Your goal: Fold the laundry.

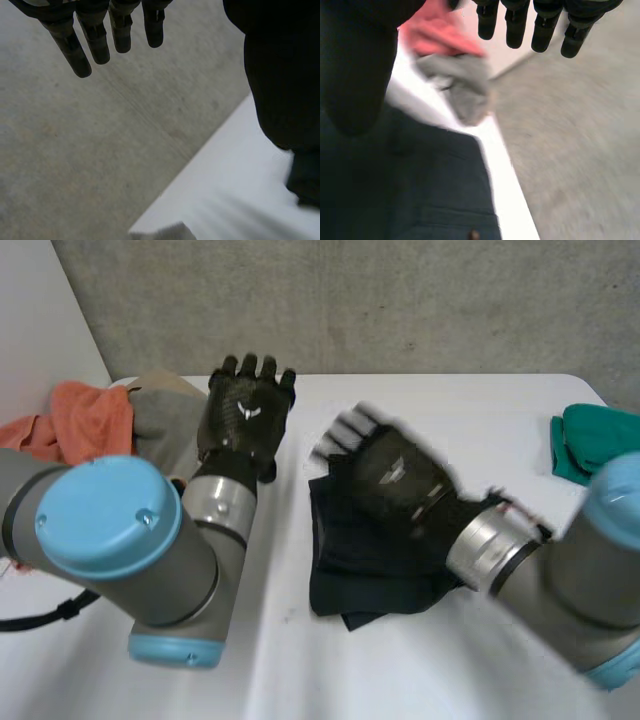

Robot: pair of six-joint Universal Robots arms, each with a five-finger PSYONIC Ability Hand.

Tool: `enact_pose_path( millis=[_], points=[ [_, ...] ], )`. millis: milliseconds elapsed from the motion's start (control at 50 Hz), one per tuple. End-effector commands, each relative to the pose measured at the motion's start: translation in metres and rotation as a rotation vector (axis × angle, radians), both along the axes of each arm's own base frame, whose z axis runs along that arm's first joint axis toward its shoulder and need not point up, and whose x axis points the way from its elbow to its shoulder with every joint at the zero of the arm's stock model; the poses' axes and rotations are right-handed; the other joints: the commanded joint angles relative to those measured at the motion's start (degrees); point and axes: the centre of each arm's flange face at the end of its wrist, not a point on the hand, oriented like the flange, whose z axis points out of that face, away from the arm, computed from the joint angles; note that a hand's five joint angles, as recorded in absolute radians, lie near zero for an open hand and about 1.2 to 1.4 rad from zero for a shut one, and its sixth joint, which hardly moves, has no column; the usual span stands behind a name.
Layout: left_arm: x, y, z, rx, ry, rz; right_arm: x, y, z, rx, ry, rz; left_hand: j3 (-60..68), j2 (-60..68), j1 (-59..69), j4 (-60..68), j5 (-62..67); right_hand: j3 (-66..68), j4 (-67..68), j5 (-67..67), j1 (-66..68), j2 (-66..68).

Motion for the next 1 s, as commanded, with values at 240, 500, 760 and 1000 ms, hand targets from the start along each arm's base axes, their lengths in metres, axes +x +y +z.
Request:
enact_pose_path(
  millis=[240, 500, 760, 1000],
  points=[
    [-0.077, -0.002, -0.039, 0.280, 0.070, -0.325, -0.053, -0.083, 0.012, 0.638, -0.297, -0.293, -1.5, -1.1, -0.2, -0.9, -2.0, -1.9, -2.0, -2.5, -3.3, -2.1],
    [-0.073, -0.008, -0.100, 0.548, -0.130, -0.213, -0.049, -0.106, -0.053, 0.734, -0.058, -0.369, -0.8, -0.4, 0.4, -0.2, -1.4, -1.9, -2.0, -2.5, -3.3, -2.1],
    [-0.050, 0.013, -0.098, 0.599, -0.220, -0.077, -0.039, -0.097, -0.079, 0.675, 0.090, -0.335, -0.6, -0.3, 0.6, 0.0, -1.2, -1.9, -2.0, -2.5, -3.3, -2.1],
    [-0.053, 0.029, -0.057, 0.549, -0.172, -0.117, -0.043, -0.090, -0.034, 0.512, 0.096, -0.396, -1.1, -0.8, 0.1, -0.5, -1.7, -1.9, -2.0, -2.5, -3.3, -2.1]
  ],
)
